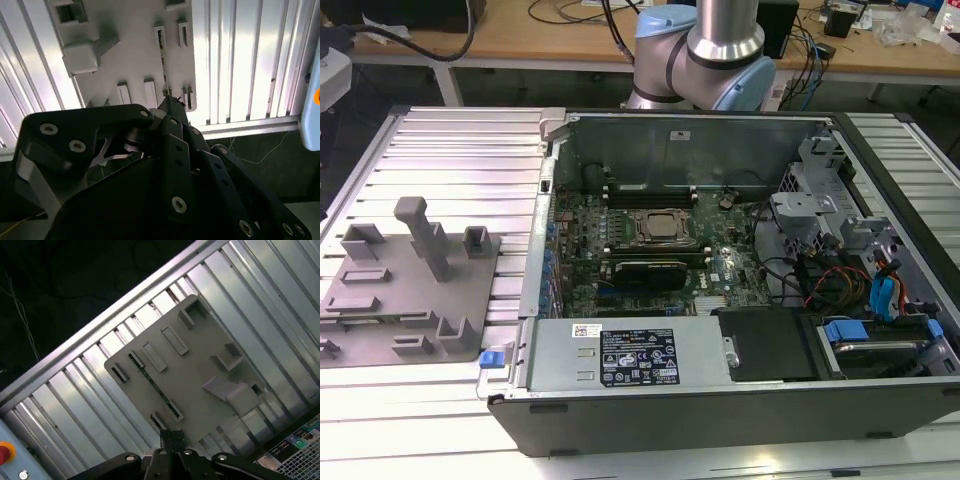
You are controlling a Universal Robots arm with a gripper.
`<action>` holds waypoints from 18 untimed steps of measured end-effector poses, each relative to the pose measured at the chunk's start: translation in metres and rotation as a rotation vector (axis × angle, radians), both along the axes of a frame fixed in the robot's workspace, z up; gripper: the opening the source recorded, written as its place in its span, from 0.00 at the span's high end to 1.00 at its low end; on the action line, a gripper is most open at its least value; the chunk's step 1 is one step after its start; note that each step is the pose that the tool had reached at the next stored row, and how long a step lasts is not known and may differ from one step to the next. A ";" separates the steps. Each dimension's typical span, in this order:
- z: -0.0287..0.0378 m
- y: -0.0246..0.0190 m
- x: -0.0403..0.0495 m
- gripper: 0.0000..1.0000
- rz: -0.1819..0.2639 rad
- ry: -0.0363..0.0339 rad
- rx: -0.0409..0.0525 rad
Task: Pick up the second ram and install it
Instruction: 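Pick up the second ram and move it above second insertion slot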
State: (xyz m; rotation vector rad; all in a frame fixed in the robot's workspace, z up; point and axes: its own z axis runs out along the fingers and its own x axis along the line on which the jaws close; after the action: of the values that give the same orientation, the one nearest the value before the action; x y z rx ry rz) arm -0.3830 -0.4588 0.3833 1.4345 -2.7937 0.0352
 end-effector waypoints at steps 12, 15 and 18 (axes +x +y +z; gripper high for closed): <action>0.0000 0.0000 0.0000 0.89 0.353 -0.0002 -0.0017; 0.0000 0.0000 0.0000 0.89 0.406 -0.0002 -0.0017; 0.0000 0.0000 0.0000 0.89 0.434 -0.0002 -0.0017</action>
State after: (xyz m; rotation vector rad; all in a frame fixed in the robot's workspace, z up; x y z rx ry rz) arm -0.3830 -0.4588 0.3833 2.0056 -2.4221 0.0373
